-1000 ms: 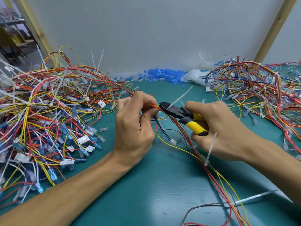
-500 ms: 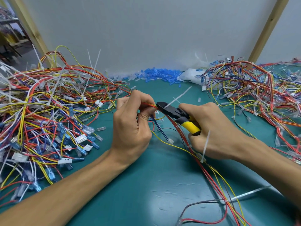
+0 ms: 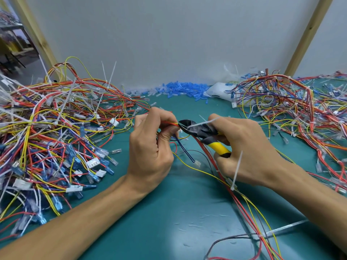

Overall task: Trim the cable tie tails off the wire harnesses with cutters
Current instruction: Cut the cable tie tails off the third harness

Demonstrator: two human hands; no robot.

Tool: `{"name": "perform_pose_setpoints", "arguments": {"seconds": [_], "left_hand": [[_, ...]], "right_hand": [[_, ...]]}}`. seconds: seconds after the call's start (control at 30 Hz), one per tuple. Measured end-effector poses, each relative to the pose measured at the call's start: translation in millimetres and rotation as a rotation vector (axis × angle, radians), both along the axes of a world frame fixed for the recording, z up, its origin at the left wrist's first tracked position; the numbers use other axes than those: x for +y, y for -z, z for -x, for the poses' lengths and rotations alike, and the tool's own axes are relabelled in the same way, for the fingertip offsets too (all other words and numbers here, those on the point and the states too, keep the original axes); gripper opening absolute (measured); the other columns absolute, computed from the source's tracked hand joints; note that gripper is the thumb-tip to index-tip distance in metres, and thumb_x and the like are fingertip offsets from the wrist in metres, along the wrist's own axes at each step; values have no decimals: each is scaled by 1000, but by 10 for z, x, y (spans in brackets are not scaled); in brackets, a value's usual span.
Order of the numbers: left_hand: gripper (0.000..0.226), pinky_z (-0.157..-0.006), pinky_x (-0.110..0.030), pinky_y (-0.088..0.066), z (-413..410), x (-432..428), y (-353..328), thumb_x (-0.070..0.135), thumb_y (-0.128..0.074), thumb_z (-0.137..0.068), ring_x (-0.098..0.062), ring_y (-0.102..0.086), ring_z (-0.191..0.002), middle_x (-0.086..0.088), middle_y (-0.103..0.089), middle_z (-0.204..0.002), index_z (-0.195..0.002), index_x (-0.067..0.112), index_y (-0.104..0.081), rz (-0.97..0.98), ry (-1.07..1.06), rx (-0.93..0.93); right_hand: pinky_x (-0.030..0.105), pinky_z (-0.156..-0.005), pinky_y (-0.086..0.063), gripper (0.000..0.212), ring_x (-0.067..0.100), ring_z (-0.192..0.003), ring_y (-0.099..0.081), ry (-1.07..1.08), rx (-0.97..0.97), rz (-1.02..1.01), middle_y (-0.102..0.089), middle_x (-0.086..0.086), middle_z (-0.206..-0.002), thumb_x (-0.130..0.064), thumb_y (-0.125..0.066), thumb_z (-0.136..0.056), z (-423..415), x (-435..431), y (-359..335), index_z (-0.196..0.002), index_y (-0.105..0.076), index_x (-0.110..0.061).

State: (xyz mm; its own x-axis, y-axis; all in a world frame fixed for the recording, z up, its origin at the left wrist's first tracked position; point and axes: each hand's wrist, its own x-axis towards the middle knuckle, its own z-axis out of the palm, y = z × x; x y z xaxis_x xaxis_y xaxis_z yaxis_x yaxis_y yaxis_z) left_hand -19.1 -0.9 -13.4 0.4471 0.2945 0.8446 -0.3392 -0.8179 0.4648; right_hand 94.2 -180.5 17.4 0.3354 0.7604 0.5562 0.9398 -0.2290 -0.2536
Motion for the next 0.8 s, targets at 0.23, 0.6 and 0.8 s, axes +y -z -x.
{"name": "perform_pose_setpoints", "arguments": {"seconds": [0.23,0.6,0.8], "left_hand": [[20,-73,-50,-49,-5,-12,-4,3,-57,-100,-36,-61,-78,11,-62,-82,-101,23,-55,-3,2,-23],[11,-73,-48,-49,32,-41,-18,-4,-60,-98,-37,-60,-76,8,-60,-83,-96,7,-61,-57,-5,-18],[9,-79,-39,-43,42,-72,-11,-4,-60,-97,-25,-55,-77,2,-66,-78,-94,4,-63,-73,-34,2]], "right_hand": [[45,-53,-44,33,32,-67,-44,-17,-36,-56,-46,-7,-73,-21,-56,-58,-55,-47,-31,-87,-41,-22],[45,-55,-45,32,32,-68,-45,-20,6,7,-50,-4,-73,-19,-55,-57,-30,-48,-40,-88,-48,-17],[34,-50,-19,29,21,-61,-20,-105,105,53,-27,3,-59,-10,-49,-57,-24,-25,-15,-73,-32,-26]]}}
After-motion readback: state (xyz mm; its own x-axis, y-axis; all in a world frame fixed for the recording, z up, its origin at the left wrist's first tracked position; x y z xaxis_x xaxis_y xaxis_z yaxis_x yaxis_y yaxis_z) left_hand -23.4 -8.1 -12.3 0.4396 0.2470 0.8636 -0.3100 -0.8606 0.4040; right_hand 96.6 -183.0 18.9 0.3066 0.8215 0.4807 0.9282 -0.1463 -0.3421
